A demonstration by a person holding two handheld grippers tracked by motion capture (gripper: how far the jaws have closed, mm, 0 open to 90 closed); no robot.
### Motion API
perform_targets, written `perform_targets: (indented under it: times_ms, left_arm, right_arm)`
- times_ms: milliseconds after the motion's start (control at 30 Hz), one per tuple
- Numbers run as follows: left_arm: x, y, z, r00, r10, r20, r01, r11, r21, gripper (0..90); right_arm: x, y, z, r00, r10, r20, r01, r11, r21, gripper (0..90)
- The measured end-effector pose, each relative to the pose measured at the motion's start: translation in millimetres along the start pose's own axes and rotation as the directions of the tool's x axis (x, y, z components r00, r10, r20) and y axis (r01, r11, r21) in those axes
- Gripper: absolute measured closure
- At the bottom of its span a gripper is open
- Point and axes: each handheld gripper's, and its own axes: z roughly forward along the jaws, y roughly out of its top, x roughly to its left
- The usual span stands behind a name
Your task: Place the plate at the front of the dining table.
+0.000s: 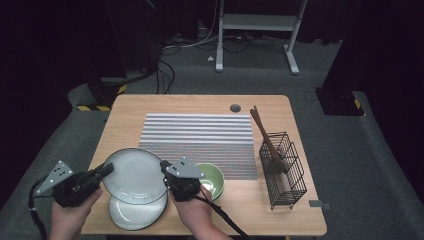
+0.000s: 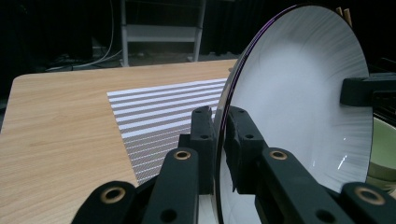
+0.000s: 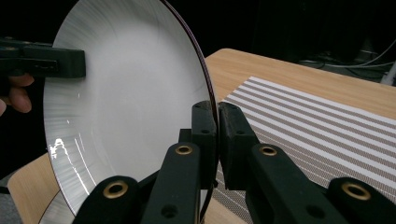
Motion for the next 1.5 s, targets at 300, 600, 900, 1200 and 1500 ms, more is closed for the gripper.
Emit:
perform_targets:
  times_ms: [300,600,900,1200,1500]
  left_arm:
    - [-5.2,10.3,3.8,0.9998,0.008,-0.018,-0.008,1.0000,0.000,82.2]
    - [-13.9,15.0,7.9,0.9988,0.023,-0.044,-0.025,0.9987,-0.045,82.2]
    - [-26.7,27.0,18.9,0.9969,0.049,-0.062,-0.053,0.9968,-0.060,82.0]
    - [-37.9,35.4,34.6,0.9946,0.074,-0.072,-0.079,0.9942,-0.073,82.3]
    - [-42.3,40.7,55.8,0.9946,0.084,-0.062,-0.088,0.9929,-0.079,82.8]
  right_arm:
    - [-10.2,9.0,2.2,0.9999,-0.012,-0.004,0.012,0.9999,-0.009,85.0]
    - [-18.7,15.8,0.5,0.9992,-0.039,-0.001,0.039,0.9986,-0.034,84.8]
    - [-35.0,22.7,-5.8,0.9989,-0.047,-0.006,0.047,0.9971,-0.059,84.7]
    - [-55.2,24.4,-9.0,0.9992,-0.041,-0.002,0.041,0.9955,-0.085,84.5]
    - [-72.6,23.6,-7.1,0.9990,-0.027,0.035,0.029,0.9962,-0.082,84.0]
